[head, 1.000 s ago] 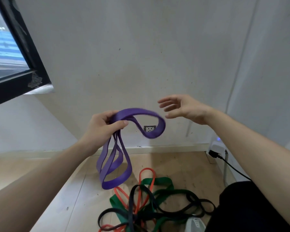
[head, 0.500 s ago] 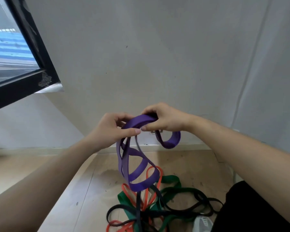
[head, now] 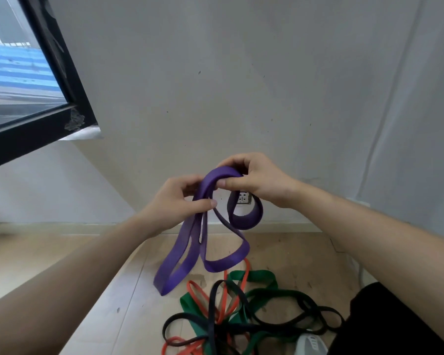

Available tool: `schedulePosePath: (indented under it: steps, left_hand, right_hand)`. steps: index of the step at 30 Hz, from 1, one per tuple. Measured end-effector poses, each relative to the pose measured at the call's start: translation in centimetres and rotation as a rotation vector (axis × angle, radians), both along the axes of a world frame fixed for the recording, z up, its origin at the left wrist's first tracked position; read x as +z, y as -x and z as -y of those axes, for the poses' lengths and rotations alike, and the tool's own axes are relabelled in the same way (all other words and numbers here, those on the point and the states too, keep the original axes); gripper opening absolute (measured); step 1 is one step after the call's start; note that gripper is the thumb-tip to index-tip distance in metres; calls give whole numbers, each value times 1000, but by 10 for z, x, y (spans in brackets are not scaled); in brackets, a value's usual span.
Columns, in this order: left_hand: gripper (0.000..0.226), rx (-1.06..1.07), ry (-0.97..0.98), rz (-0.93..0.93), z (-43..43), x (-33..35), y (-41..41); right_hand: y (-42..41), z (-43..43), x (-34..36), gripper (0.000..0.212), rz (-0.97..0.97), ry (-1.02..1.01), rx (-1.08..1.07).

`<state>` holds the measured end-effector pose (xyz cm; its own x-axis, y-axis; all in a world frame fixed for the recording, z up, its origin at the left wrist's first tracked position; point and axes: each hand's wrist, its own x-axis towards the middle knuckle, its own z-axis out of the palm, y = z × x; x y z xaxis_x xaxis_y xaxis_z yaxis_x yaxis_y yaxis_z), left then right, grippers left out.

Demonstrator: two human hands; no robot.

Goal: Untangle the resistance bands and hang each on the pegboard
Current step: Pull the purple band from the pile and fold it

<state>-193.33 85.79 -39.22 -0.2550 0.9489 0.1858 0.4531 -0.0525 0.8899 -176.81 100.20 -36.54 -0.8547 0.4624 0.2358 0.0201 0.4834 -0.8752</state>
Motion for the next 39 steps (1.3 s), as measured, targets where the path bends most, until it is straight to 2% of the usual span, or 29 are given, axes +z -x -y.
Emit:
schedulePosePath:
  steps: [4, 8, 12, 17, 21, 25, 27, 30, 33, 39]
  left_hand:
    - [37, 13, 35, 157, 0, -2, -10]
    - [29, -6, 60, 163, -3, -2, -18]
    - [31, -8, 35, 118, -5, 0, -20]
    - [44, 72, -43, 54, -5, 1, -16]
    - [50, 130, -114, 64, -4, 6, -15]
    - [46, 114, -146, 51, -5, 15, -20]
    - [45, 95, -161, 50, -6, 19, -24]
    - [45, 63, -179, 75, -7, 20, -26]
    - [46, 57, -164, 77, -5, 19, -24]
    - [48, 26, -99, -4, 1, 14, -13]
  right_hand:
    - [1, 3, 4, 24, -128, 66, -27]
    - [-4, -1, 14, 19, -190, 63, -41]
    - [-18, -18, 20, 18, -195, 49, -103]
    - [-41, -43, 17, 15, 0, 12, -85]
    - [-50, -50, 11, 29, 251, -49, -16]
    - [-42, -34, 7, 37, 341, -83, 82]
    - [-35, -22, 7, 40, 307, -105, 115]
    - [-24, -5, 8, 53, 159, -65, 105]
    - [-16, 4, 10, 62, 76, -167, 81]
    - [-15, 6, 16, 46, 73, -350, 73]
